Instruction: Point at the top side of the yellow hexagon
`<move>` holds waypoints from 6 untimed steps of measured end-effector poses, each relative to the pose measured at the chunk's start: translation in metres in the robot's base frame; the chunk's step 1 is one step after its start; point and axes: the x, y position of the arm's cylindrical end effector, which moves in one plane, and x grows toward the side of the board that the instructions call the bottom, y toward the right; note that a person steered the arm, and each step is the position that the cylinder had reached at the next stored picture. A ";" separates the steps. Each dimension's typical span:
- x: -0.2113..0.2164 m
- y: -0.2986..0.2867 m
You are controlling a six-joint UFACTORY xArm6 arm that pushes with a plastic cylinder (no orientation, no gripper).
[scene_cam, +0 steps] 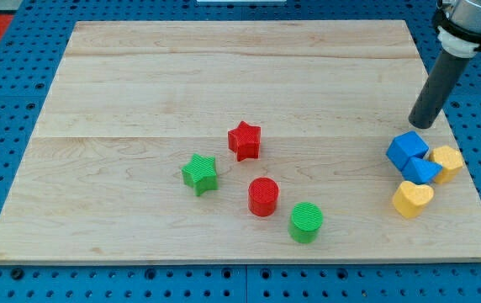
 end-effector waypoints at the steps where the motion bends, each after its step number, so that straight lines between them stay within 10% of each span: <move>1: -0.014 0.000; 6: -0.033 0.051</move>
